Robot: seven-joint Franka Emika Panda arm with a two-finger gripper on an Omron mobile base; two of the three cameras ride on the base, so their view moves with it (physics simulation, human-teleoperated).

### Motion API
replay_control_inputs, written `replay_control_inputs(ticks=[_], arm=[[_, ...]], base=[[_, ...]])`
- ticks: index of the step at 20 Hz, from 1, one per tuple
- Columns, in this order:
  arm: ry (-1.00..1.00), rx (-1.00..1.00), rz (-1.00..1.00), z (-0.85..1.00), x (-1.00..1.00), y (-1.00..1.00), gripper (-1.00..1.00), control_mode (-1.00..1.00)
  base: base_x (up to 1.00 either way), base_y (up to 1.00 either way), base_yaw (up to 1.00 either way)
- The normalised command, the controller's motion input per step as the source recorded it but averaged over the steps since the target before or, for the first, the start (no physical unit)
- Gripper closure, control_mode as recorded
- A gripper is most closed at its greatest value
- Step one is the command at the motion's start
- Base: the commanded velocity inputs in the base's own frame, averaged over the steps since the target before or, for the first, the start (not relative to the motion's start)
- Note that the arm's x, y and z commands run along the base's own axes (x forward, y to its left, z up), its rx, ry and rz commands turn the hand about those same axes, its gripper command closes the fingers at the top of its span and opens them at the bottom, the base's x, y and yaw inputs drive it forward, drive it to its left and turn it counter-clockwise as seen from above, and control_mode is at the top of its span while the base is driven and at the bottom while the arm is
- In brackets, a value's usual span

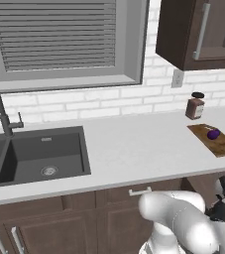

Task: Place the appropriate cutting tool for cutting the eggplant skin on the cutting board.

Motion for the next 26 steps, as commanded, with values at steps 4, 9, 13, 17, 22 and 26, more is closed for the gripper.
replay_control_inputs(ticks=[4,9,13,17,22,26], arm=[[0.09,0.05,0.02,-0.35,0.14,-0.41,-1.0,-1.0],[0.0,0.15,0.0,-0.32,-0.07,-0.21,-1.0,-1.0],[-0.01,0.13,0.01,-0.18,-0.14,-0.01,-1.0,-1.0],[-0.04,0.03,0.04,-0.08,-0.23,0.06,-1.0,-1.0],[-0.08,0.0,0.04,-0.28,-0.02,0.01,-1.0,-1.0],[-0.06,0.0,0.02,-0.37,0.01,0.0,-1.0,-1.0]], base=[[0.0,0.0,0.0],[0.0,0.0,0.0],[0.0,0.0,0.0],[0.0,0.0,0.0],[0.0,0.0,0.0],[0.0,0.0,0.0]])
